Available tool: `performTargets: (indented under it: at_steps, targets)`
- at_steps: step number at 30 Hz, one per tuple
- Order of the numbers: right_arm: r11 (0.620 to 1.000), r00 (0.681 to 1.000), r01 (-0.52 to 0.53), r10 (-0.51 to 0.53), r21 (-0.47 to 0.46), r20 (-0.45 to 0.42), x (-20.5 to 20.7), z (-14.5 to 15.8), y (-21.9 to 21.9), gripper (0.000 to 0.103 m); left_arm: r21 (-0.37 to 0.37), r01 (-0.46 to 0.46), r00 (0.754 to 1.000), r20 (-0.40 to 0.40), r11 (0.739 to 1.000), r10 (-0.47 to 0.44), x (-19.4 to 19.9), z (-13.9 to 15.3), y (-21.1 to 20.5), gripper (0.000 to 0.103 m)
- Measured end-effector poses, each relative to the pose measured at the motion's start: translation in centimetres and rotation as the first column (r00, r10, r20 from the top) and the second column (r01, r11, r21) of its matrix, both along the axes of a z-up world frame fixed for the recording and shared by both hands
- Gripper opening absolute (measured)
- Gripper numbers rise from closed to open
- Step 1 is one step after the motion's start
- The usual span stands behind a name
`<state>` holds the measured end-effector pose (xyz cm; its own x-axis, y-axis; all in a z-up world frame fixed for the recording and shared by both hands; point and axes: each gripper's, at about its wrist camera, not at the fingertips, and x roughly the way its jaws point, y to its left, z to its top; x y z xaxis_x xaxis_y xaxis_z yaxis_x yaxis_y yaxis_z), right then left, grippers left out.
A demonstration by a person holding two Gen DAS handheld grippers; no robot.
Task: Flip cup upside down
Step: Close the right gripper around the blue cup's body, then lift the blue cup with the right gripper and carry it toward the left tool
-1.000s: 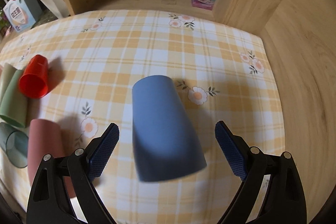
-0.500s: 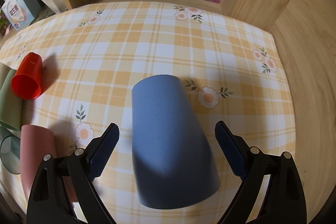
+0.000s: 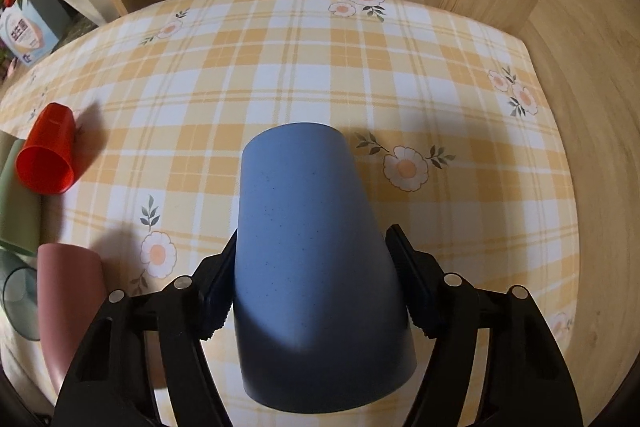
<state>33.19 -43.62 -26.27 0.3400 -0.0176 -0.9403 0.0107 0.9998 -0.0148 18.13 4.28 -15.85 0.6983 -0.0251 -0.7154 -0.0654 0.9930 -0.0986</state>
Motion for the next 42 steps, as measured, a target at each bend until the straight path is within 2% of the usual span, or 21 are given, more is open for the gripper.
performTargets:
  at_steps: [10,16,31,42]
  targets:
    - [1.000,1.000,0.006,-0.006,-0.028,-0.007,0.1,-0.7,0.4,0.067,-0.001,0.000,1.000,-0.003,1.000,0.000,0.0,-0.1,-0.1,0.097]
    - [0.998,1.000,0.012,-0.011,-0.056,0.018,-0.4,-0.6,0.9,0.067,-0.001,-0.002,1.000,-0.005,1.000,0.002,0.0,-0.1,0.0,0.097]
    - [0.997,0.979,0.029,-0.014,-0.069,0.205,-2.9,1.6,1.8,0.067,-0.015,-0.008,1.000,0.001,1.000,0.008,-0.2,0.1,0.1,0.097]
    - [0.999,0.944,0.052,-0.046,-0.010,0.326,-6.8,5.1,4.9,0.067,-0.012,-0.012,1.000,0.024,1.000,0.012,-1.0,1.1,0.8,0.097]
